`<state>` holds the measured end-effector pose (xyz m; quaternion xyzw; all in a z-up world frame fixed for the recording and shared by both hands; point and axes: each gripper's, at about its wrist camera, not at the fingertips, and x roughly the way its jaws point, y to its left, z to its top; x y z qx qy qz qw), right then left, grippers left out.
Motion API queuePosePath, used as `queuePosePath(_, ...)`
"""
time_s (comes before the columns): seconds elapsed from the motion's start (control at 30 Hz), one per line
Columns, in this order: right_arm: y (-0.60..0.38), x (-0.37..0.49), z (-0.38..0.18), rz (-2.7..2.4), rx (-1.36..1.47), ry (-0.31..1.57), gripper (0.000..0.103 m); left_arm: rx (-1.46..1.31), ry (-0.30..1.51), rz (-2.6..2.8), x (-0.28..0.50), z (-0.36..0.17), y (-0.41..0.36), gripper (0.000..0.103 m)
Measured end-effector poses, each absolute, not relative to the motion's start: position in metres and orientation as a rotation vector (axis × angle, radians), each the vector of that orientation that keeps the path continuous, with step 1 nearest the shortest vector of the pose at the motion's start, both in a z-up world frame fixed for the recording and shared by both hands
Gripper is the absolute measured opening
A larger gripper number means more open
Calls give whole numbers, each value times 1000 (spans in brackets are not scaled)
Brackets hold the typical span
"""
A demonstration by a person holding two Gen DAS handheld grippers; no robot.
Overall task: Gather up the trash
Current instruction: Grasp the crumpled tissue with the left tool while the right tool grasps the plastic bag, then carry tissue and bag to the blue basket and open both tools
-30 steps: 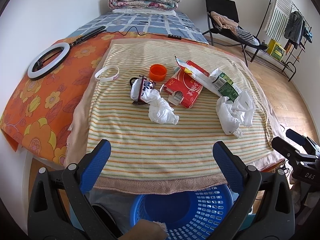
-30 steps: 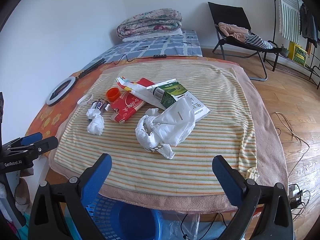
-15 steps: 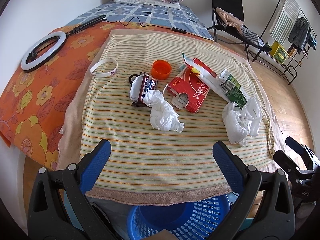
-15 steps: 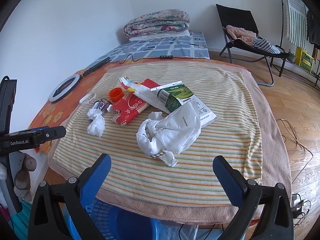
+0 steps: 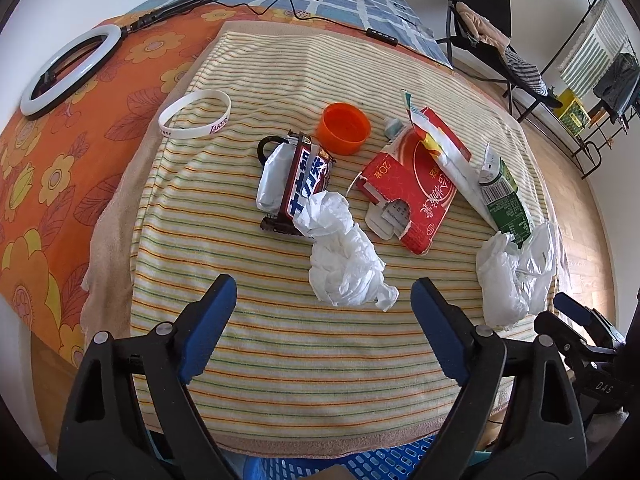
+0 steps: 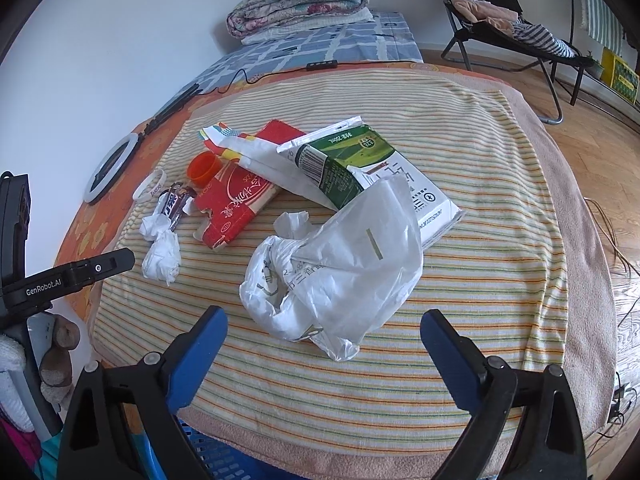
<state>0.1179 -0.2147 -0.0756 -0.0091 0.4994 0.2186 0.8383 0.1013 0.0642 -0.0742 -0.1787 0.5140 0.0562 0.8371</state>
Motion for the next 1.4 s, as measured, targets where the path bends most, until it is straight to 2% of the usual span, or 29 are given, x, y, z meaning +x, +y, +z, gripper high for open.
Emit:
queuePosePath(0.33, -185, 140, -91, 442, -43, 1089, 98, -403, 1157, 105, 128, -99, 60, 76)
queuePosePath(0.47, -184, 147, -96, 417, -46, 1102, 98, -408, 1184, 93, 132, -108, 57, 57)
queuePosePath(0.53, -183, 148, -100, 414, -49, 1112, 98, -414, 1190, 86, 131, -109, 56, 52)
queuePosePath(0.6, -182, 148, -102, 417, -57, 1119, 94, -400, 1188, 78, 131, -108, 55, 42)
queuePosePath(0.67, -181, 147, -103, 425, -59, 1130, 88, -390, 1183, 65, 129, -107, 53, 38)
queuePosePath(0.9, -186, 140, -102, 469, -16, 1140, 71, -375, 1162, 61, 117, -99, 50, 33)
queuePosePath(1.07, -195, 131, -95, 505, 28, 1137, 65, -364, 1141, 50, 110, -89, 50, 33)
queuePosePath(1.4, -212, 99, -75, 557, 17, 1079, 64, -336, 1104, 30, 86, -72, 50, 33)
